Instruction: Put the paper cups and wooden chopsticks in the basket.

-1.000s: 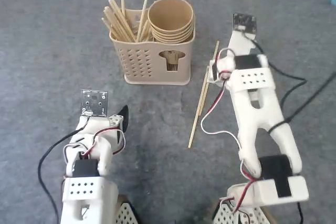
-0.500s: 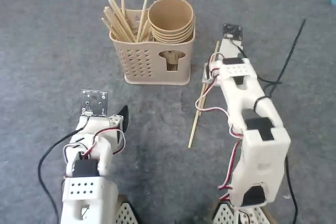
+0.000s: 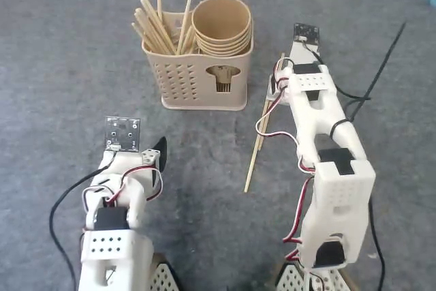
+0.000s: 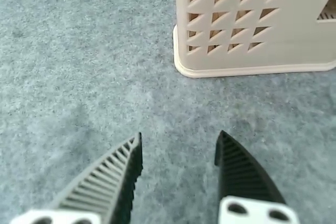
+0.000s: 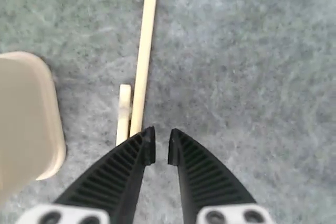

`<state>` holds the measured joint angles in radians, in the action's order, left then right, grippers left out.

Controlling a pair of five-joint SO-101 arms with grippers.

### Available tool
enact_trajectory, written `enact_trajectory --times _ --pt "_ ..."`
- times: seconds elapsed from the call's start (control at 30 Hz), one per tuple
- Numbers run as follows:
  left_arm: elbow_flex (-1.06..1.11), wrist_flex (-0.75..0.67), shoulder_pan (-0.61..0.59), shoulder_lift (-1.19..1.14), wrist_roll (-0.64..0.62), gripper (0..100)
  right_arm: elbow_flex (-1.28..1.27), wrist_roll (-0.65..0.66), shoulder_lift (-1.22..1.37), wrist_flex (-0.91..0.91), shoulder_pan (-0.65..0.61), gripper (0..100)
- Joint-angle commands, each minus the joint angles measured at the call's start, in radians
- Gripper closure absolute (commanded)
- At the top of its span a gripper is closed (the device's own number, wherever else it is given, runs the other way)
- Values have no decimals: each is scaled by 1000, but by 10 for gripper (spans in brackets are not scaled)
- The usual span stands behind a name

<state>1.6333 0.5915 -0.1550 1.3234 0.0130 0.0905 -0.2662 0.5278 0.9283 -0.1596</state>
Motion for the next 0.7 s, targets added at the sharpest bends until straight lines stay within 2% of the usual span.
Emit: enact_trajectory --times 0.0,0.23,0.67 --pt "-8 -32 -5 25 -5 781 52 17 -64 16 -13 938" --pt "-8 -32 -5 25 -5 781 57 17 -91 93 -73 938" --pt "-8 -32 -3 25 -5 781 68 17 -117 168 -85 941"
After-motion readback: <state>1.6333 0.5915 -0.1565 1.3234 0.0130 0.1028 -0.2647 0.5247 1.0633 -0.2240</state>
